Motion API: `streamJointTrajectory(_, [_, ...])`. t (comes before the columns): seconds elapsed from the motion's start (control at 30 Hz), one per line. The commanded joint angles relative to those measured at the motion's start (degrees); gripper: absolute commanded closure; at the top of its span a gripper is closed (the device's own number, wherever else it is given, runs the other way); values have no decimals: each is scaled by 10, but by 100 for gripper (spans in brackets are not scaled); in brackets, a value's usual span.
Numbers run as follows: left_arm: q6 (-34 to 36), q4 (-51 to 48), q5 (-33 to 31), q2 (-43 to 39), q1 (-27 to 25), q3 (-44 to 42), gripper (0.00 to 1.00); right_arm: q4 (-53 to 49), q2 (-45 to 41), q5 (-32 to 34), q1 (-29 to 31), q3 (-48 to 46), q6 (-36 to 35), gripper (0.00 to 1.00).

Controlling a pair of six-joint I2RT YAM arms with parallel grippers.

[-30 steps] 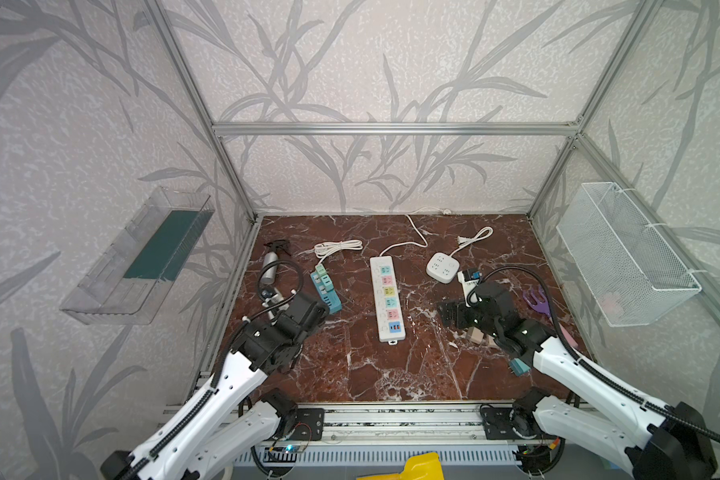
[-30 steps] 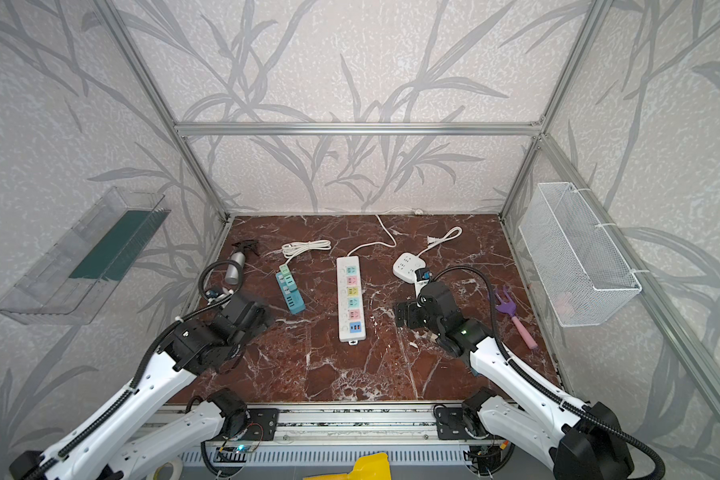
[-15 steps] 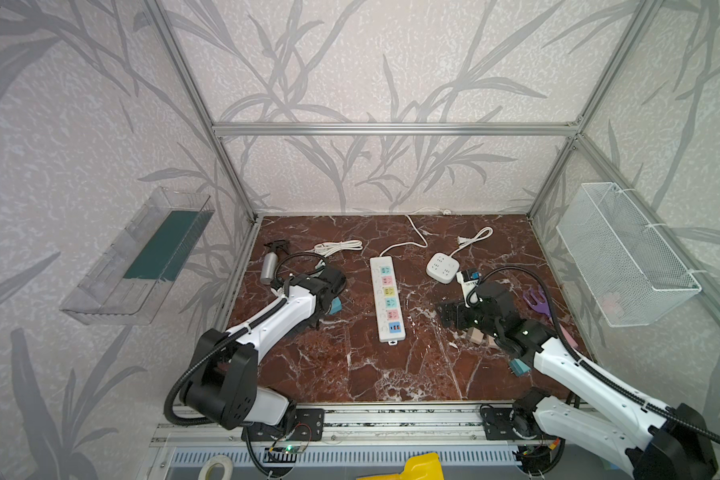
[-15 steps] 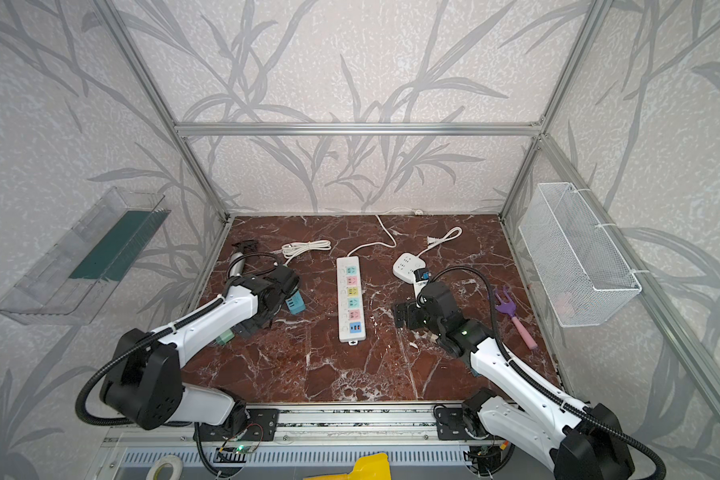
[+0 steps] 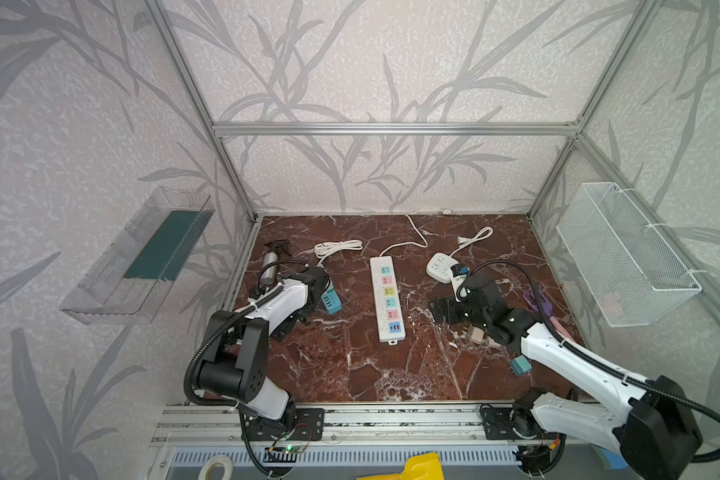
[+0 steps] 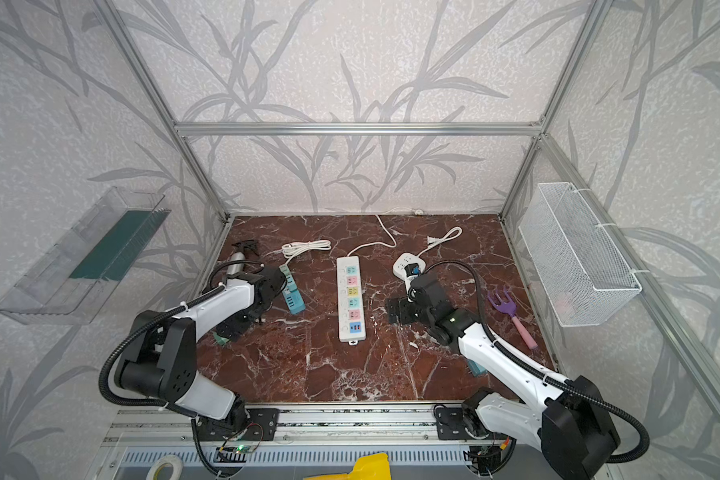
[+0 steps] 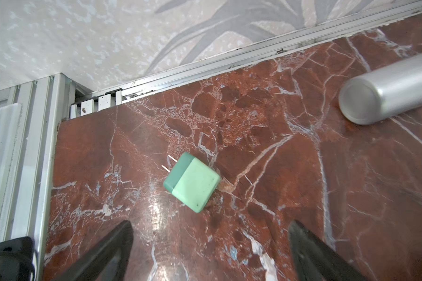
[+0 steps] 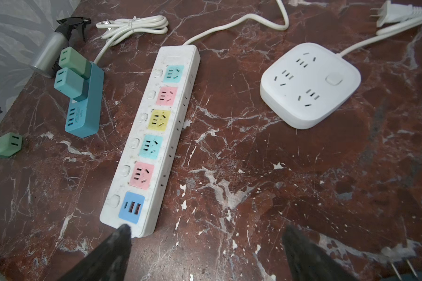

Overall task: Insert the plug
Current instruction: 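Move the left gripper toward the loose green adapter near the table edge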

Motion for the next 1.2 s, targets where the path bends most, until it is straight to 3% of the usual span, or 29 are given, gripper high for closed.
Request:
streamJointTrajectory(0.0, [16, 42, -16, -3, 19, -16, 1, -25, 16, 13, 16, 38, -4, 5])
streamJointTrajectory(0.27, [-1, 85, -32, 22, 31, -35, 1, -34, 26, 20, 30, 54, 4, 5])
streamJointTrajectory(0.4, [-35, 94, -2, -8, 62, -56, 4, -48, 19, 26, 29, 59, -1, 5])
streamJointTrajectory(0.53, [-13, 178, 68, -25, 111, -99, 7, -54, 10, 29, 29, 60, -6, 5])
streamJointTrajectory(0.6, [-21, 188, 79, -14, 116, -102, 8, -53, 9, 31, 30, 60, -6, 5])
streamJointTrajectory(0.67, [-24, 194, 87, 2, 115, -99, 15, -52, 11, 29, 30, 62, -7, 5])
streamJointTrajectory(0.83, [-35, 207, 108, 11, 125, -96, 14, -57, 17, 28, 29, 71, -14, 5])
streamJointTrajectory(1.0, [-45, 234, 158, 30, 146, -101, 18, -61, 12, 31, 29, 74, -22, 5])
streamJointTrajectory(1.17, [-55, 237, 159, 32, 147, -110, 23, -72, 12, 39, 29, 77, -27, 5])
